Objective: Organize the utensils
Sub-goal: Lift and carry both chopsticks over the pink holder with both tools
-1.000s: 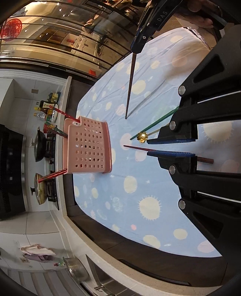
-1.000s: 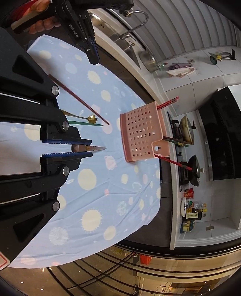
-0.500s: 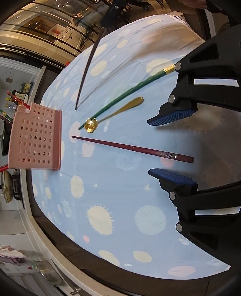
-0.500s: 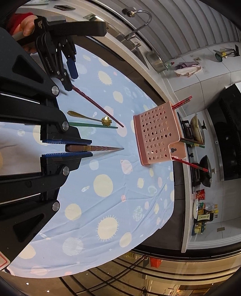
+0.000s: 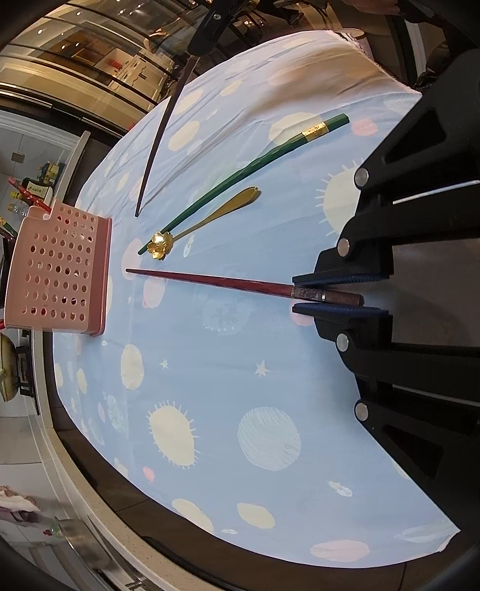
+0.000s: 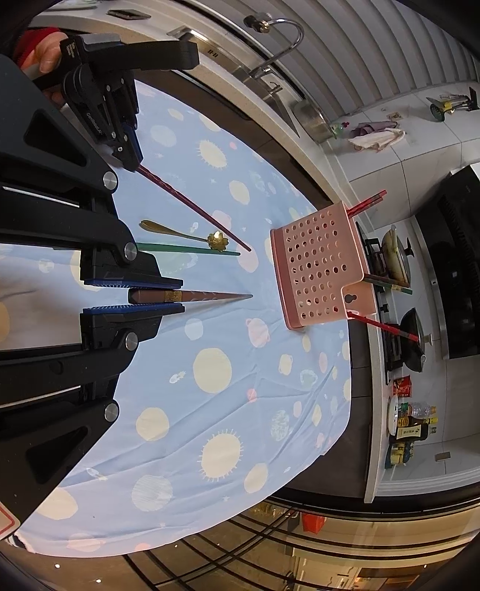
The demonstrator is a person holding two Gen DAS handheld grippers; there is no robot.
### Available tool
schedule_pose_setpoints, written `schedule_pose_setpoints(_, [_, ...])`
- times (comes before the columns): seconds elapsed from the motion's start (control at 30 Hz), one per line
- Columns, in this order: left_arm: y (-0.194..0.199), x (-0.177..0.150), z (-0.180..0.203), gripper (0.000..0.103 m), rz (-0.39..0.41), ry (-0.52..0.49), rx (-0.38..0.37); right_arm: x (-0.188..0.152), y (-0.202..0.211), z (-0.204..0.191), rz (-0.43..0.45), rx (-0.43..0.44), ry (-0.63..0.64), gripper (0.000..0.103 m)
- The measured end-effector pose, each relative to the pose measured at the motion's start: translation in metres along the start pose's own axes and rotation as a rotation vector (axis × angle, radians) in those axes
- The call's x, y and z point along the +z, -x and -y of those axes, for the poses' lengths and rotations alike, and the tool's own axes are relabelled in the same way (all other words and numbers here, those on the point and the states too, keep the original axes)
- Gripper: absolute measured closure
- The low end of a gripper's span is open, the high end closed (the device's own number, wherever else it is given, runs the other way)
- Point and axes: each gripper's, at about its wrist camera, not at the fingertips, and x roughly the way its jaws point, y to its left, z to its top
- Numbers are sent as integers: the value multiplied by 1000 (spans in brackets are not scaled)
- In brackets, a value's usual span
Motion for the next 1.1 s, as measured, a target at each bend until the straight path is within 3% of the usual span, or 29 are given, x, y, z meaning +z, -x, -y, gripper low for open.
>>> schedule_pose_setpoints(0.13, [8, 2, 1, 96, 3, 5, -17, 1, 3, 0, 10, 1, 5, 96])
schedule_pose_setpoints(0.3, [44, 23, 4, 96, 106, -11, -16, 13, 16, -1, 61, 1, 18, 96])
schedule_pose_setpoints(0.57, [99, 86, 14, 96, 308, -73, -4, 57, 34, -5, 170, 33, 47, 96])
schedule_pose_setpoints(1.1, [122, 201, 35, 96, 480, -142, 17, 142, 25, -13, 283, 88, 67, 96])
